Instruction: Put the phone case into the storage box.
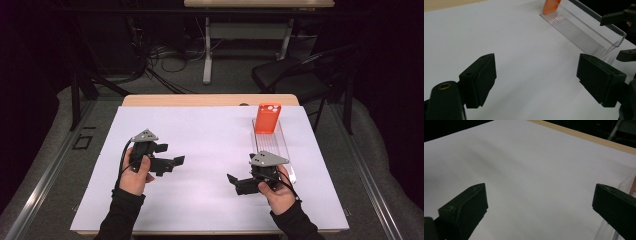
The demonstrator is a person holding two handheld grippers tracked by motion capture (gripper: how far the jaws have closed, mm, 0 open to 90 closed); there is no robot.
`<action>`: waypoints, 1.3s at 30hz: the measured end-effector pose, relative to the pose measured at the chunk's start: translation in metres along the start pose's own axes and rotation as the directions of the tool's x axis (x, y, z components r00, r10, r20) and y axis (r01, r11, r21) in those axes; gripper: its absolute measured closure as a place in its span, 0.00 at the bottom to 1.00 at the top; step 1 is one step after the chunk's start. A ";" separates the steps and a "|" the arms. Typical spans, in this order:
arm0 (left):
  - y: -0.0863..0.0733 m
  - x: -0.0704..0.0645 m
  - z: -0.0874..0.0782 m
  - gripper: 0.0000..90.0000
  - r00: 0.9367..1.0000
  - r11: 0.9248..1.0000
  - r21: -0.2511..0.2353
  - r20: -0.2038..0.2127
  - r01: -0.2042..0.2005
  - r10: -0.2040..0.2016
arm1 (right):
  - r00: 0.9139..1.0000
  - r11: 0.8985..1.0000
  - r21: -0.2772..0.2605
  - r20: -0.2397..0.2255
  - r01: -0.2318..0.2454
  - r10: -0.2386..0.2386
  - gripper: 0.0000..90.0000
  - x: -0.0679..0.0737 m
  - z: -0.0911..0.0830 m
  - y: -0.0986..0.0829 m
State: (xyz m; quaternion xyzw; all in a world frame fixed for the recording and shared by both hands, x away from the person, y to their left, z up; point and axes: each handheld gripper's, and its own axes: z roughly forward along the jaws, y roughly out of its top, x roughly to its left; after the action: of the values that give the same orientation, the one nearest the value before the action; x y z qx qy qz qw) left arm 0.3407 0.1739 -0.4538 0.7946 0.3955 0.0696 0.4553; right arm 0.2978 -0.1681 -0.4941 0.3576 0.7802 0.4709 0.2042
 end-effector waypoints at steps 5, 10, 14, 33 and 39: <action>0.000 0.000 0.000 0.18 1.000 1.000 0.000 0.001 -0.003 0.003 | 1.000 1.000 -0.008 -0.014 0.009 -0.009 0.00 0.005 0.001 -0.007; 0.000 0.000 0.001 0.18 1.000 1.000 0.007 0.001 -0.007 0.007 | 0.999 1.000 -0.009 -0.024 0.025 -0.025 0.00 0.010 0.003 -0.012; 0.000 0.000 0.001 0.18 1.000 1.000 0.008 0.000 -0.009 0.009 | 0.999 0.999 -0.014 -0.040 0.033 -0.033 0.00 0.014 0.005 -0.015; -0.001 0.000 0.002 0.18 1.000 1.000 0.012 -0.004 -0.006 0.007 | 0.997 0.999 -0.003 -0.063 0.047 -0.047 0.00 0.023 0.014 -0.028; -0.002 0.000 0.002 0.18 1.000 1.000 0.012 -0.004 -0.007 0.007 | 0.997 0.999 -0.001 -0.069 0.044 -0.044 0.00 0.023 0.016 -0.031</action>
State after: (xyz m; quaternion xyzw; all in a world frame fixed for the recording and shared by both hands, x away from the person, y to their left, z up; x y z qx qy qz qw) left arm 0.3409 0.1730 -0.4564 0.7986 0.3940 0.0703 0.4496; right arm 0.2816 -0.1509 -0.5288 0.3241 0.7946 0.4781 0.1873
